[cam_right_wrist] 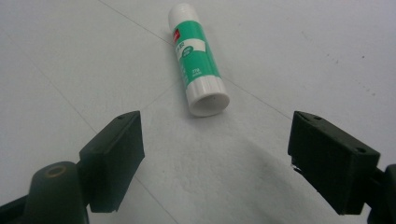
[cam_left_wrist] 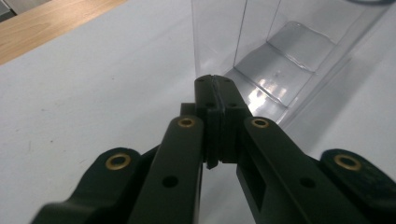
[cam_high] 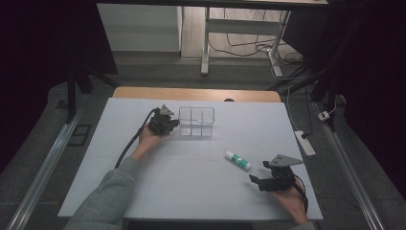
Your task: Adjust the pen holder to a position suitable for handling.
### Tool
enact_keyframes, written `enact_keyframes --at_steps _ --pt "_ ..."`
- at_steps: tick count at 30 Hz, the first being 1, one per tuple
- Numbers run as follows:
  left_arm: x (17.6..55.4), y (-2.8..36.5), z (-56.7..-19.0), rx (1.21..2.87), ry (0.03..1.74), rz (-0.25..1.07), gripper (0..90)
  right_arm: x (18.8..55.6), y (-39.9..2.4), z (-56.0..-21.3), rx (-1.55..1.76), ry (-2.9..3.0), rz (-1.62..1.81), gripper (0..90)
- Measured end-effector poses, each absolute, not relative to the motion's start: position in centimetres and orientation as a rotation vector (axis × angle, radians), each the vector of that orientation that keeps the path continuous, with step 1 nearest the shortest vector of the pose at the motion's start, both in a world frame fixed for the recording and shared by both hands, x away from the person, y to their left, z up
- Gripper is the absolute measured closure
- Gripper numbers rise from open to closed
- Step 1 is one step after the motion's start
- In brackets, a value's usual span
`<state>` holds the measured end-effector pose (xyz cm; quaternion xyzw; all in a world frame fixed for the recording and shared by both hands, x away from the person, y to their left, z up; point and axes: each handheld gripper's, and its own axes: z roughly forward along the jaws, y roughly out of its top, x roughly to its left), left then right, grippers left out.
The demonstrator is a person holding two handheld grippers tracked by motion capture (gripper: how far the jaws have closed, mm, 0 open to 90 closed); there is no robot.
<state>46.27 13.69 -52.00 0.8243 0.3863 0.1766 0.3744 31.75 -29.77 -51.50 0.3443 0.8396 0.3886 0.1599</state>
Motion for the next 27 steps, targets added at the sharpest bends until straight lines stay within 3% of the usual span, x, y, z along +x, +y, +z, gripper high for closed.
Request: enact_keyframes --at_steps 18,27 --pt "45.9 14.4 -51.2 2.117 0.960 0.440 88.2 31.5 -30.0 -51.3 0.979 2.387 1.136 17.8" --pt "43.0 17.1 -49.6 2.085 0.964 0.440 88.1 31.4 -30.2 -51.3 0.980 2.379 1.136 17.9"
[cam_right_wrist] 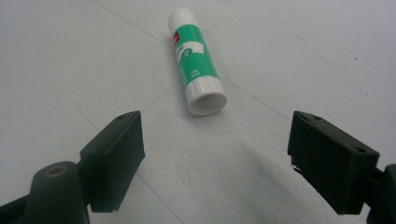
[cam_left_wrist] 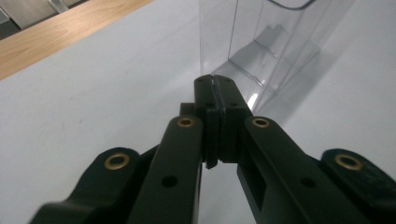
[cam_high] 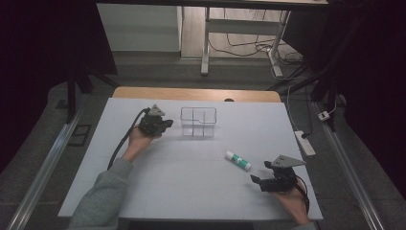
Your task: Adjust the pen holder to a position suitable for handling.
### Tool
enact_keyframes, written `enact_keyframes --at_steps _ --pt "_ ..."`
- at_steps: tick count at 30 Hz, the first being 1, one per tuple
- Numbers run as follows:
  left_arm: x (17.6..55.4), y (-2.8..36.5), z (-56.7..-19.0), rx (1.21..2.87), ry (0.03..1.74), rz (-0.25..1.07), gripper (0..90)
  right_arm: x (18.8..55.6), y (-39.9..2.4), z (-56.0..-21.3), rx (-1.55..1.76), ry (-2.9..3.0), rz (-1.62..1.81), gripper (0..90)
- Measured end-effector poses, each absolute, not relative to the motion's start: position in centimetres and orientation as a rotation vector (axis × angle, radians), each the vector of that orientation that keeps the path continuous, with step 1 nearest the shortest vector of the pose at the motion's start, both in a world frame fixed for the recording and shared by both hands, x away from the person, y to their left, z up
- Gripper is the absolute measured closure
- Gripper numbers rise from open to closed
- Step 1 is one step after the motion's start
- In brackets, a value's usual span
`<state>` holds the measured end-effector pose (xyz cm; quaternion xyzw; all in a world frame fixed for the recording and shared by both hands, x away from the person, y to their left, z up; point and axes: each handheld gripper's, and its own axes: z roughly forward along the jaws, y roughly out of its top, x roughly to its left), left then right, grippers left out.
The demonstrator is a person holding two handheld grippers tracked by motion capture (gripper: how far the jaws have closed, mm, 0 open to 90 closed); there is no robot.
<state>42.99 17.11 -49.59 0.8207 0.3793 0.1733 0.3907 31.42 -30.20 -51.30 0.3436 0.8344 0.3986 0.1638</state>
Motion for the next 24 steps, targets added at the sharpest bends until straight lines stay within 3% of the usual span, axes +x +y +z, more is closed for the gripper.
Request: enact_keyframes --at_steps 3,12,24 --pt "41.9 17.8 -49.4 2.083 0.944 0.425 82.6 31.4 -30.2 -51.2 0.976 2.382 1.136 17.9" --pt "38.1 19.1 -48.6 2.101 0.948 0.441 49.9 31.4 -30.2 -51.3 0.983 2.372 1.152 17.9" --pt "33.0 20.8 -50.2 2.138 0.989 0.419 40.7 31.6 -30.3 -51.3 0.977 2.377 1.153 17.9"
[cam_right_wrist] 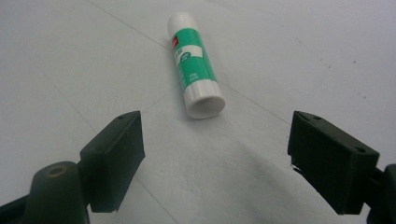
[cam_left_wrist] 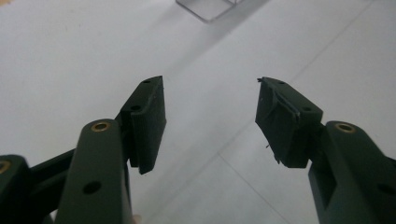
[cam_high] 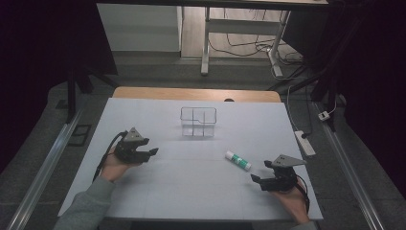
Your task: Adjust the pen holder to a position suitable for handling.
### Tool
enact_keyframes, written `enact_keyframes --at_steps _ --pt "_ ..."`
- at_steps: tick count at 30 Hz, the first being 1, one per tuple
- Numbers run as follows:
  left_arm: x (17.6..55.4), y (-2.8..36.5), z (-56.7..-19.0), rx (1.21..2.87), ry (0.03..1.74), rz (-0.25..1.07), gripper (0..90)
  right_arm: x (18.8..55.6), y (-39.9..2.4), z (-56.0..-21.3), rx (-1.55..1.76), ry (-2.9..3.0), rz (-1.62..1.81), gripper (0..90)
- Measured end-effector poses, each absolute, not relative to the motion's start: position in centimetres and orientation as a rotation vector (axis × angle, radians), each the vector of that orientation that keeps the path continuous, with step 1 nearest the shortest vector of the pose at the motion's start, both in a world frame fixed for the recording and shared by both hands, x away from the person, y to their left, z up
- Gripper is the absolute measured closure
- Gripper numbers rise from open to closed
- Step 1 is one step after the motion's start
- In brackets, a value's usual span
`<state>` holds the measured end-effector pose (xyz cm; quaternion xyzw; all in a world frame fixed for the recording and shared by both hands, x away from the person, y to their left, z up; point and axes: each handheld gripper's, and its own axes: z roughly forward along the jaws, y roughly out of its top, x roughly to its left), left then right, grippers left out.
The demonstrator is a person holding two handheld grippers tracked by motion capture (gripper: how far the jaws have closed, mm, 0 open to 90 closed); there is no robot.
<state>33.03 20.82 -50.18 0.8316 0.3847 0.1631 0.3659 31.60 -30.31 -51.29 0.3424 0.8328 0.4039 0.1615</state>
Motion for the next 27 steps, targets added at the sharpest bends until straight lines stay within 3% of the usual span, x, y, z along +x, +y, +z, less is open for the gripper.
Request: enact_keyframes --at_steps 10,14,27 --pt "29.1 22.1 -51.1 2.082 1.014 0.354 38.4 31.7 -30.4 -51.3 0.969 2.375 1.157 18.1" --pt "27.8 22.6 -51.2 2.067 1.021 0.383 37.2 31.8 -30.4 -51.2 0.961 2.371 1.162 18.2" --pt "26.6 23.5 -51.8 2.084 1.033 0.419 35.3 31.6 -30.3 -51.2 0.951 2.379 1.157 18.5"
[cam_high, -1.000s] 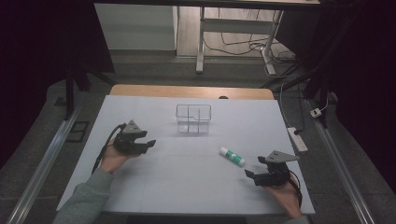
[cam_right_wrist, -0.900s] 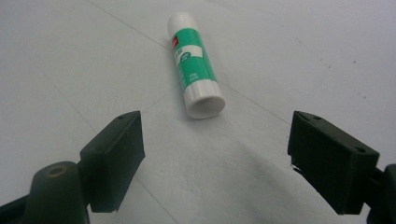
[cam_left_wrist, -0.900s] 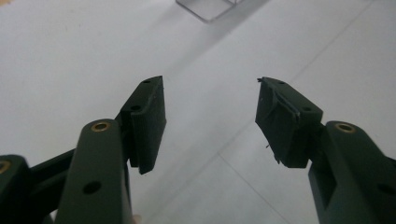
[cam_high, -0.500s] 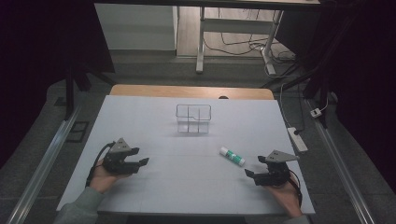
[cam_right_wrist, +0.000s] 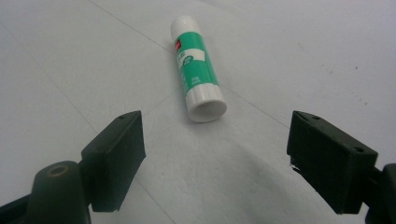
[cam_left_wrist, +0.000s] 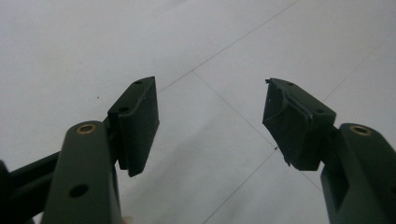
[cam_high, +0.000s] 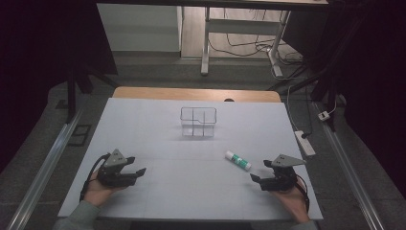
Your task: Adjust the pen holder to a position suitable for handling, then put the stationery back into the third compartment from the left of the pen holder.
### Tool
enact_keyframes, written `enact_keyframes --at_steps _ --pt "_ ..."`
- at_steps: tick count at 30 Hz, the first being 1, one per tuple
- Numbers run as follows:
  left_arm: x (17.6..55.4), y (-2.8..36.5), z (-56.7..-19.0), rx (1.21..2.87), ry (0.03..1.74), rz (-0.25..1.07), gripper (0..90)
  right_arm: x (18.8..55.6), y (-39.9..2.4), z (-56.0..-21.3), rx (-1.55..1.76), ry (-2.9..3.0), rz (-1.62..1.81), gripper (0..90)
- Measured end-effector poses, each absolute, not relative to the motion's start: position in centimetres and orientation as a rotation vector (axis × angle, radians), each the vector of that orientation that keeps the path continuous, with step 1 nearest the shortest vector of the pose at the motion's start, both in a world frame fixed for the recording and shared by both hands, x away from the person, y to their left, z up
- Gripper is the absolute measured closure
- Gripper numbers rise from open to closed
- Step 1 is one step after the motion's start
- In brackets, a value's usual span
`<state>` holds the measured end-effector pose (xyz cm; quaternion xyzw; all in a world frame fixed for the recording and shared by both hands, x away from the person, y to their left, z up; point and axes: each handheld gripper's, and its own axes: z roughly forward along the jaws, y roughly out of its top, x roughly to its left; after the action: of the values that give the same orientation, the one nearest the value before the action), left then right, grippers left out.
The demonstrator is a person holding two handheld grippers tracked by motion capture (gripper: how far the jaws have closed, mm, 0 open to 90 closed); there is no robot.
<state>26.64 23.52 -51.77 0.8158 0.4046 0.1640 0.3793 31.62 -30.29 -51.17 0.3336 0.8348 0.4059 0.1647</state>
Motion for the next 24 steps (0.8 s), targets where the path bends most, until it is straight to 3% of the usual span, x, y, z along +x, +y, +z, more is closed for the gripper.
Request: enact_keyframes --at_steps 24 --pt "26.88 23.16 -52.02 2.114 1.001 0.410 33.9 31.70 -29.75 -50.65 0.936 2.379 1.169 18.8"
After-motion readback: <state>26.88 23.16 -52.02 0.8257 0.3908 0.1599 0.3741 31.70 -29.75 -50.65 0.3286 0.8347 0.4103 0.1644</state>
